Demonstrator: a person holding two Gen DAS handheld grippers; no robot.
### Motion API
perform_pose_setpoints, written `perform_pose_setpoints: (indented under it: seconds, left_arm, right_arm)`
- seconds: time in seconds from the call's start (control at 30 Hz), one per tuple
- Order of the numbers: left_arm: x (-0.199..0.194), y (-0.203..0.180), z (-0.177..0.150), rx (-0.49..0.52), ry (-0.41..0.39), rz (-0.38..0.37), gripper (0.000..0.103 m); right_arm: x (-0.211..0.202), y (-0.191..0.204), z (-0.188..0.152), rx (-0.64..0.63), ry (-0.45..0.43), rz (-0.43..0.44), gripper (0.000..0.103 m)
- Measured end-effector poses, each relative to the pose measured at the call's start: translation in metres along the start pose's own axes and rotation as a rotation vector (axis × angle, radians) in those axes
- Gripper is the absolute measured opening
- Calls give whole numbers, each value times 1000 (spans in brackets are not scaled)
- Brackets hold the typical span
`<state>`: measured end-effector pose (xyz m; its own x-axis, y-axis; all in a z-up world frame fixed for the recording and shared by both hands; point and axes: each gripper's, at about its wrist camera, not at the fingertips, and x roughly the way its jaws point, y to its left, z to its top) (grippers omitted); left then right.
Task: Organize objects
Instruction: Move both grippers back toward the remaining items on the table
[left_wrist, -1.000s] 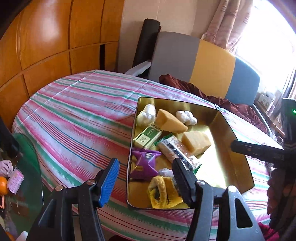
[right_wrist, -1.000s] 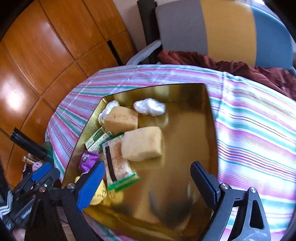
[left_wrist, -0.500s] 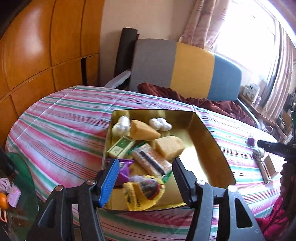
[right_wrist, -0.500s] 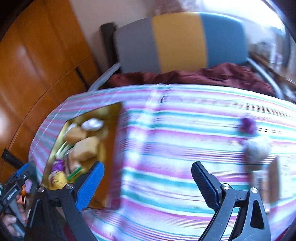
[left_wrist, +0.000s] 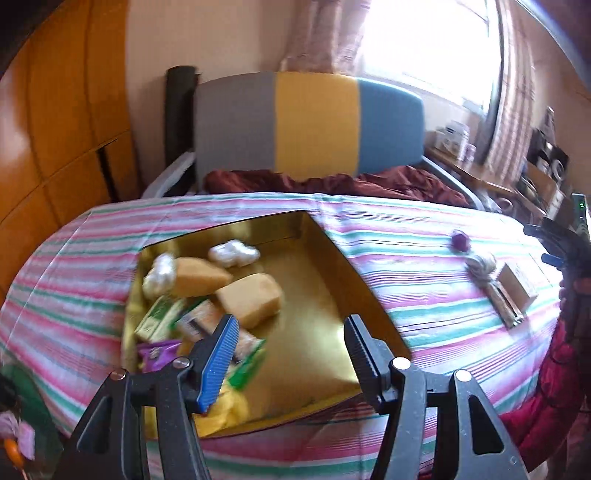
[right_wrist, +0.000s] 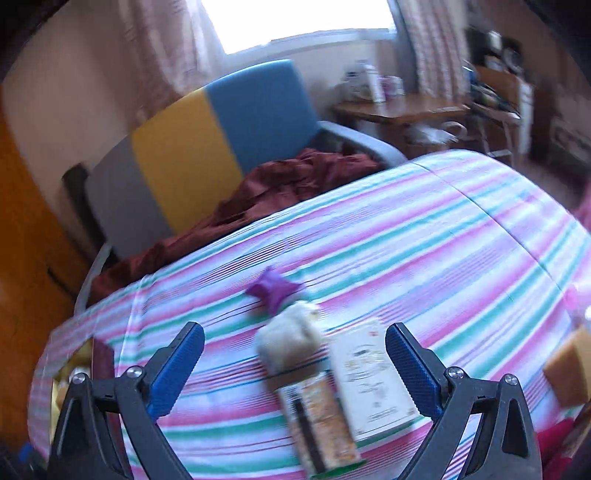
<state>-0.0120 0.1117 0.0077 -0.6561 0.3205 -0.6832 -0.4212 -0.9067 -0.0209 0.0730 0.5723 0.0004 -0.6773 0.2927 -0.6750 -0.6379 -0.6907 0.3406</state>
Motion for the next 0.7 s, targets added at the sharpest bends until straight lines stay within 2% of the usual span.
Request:
perform_pose_setpoints:
  seconds: [0.1,0.27,0.4,0.53,0.7]
  left_arm:
    - [10,-21,7,26,22,-36,60]
    - [40,-59,14,43,114,-139,60]
    - [60,-96,10,110,171,-189,60]
    - [77,-133,9,168,224,-268,60]
    - [100,-173,11,193,295,-369,59]
  right_arm:
    - [1,-24,4,129,-1,25,99]
    - [-4,-41,8,230,-32,36,100]
    - [-11,-61,7,340,-67,42,100]
    - [-10,-83,3,463,-64,58,100]
    - [-5,-86,1,493,-46,89,101]
